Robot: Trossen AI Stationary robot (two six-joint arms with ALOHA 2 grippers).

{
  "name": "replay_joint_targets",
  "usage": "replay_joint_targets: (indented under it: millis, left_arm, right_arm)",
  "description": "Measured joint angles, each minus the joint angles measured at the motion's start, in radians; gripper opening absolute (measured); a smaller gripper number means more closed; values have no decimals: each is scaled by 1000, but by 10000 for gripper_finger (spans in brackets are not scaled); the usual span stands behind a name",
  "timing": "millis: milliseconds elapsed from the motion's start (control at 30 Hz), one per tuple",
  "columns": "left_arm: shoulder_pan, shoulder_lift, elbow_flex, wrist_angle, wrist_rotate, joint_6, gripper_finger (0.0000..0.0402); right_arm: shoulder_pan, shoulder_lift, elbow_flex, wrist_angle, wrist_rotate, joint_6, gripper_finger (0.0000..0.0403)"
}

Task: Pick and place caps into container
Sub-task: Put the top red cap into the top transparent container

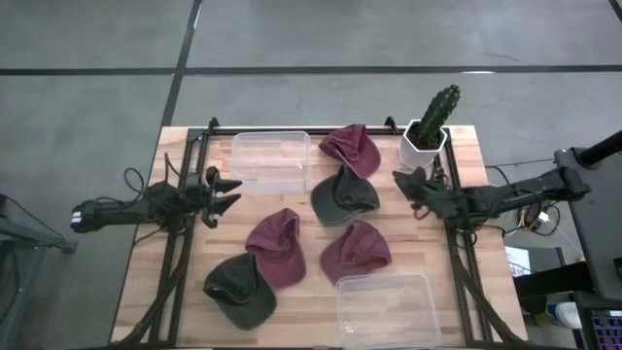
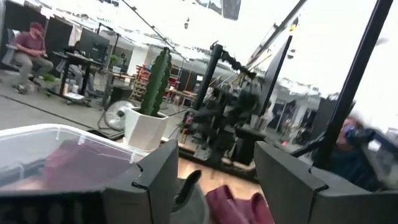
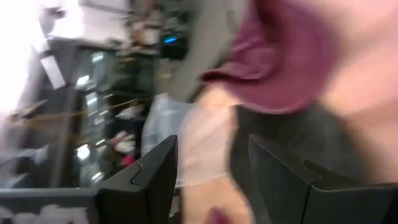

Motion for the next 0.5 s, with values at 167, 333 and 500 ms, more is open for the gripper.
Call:
replay_joint_targets:
  millis: [167,333,500]
  left_arm:
    - [0,0,0,36,1,-86,204]
    - [0,0,0,119,1,-254,204]
    - [0,0,0,164,1,-334,204]
  right_arm:
    - [-57,89,31,-101,6,77,192]
    - [-167,185,56,-90,-77,63,192]
    - [-299,295,110,-44,-243,6,192]
